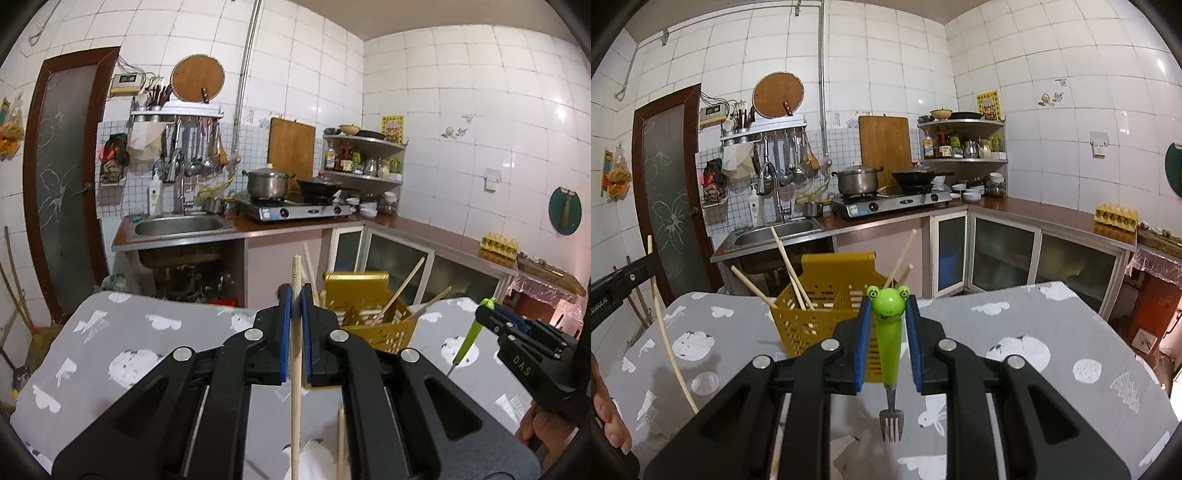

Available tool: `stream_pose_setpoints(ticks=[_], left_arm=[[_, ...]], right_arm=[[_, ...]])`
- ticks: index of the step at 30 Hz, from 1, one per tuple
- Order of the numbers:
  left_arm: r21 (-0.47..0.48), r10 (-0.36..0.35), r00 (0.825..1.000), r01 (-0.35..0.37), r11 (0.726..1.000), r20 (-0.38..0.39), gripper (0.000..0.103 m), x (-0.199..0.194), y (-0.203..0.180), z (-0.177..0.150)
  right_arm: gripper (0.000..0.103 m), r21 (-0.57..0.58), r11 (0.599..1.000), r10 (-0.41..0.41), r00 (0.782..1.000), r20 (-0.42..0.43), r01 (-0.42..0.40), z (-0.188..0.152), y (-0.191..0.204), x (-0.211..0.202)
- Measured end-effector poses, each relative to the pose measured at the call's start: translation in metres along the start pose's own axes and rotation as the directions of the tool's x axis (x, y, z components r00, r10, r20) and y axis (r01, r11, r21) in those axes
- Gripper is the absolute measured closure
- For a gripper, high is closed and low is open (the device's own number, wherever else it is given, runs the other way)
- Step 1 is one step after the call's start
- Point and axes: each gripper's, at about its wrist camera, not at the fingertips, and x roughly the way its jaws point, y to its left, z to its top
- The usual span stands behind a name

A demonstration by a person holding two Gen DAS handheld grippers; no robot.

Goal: Organize utensils
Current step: 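Lift the fork and chopstick and lower both into the yellow holder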

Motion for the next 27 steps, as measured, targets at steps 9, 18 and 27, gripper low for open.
stream_pose_setpoints(ticks=[9,18,27], left_arm=[[-0.010,-0.067,0.993,0.068,0.998,0.095,0.099,0.008,-0.019,0.073],[0.008,-0.074,0.979,0.074,0.997,0.188,0.099,0.052,-0.048,0.128],[0.019,-0.053,0.987,0.050,0.999,0.153,0.099,0.133,-0.048,0.097]], right_arm=[[0.084,-0.003,1.000,0.026,0.997,0.069,-0.025,0.053,0.004,0.000],[0.084,0.018,0.999,0.039,0.991,0.128,-0.042,0.119,0.009,0.028],[0.084,0.048,0.997,0.060,0.995,0.082,-0.064,0.107,0.011,0.091]])
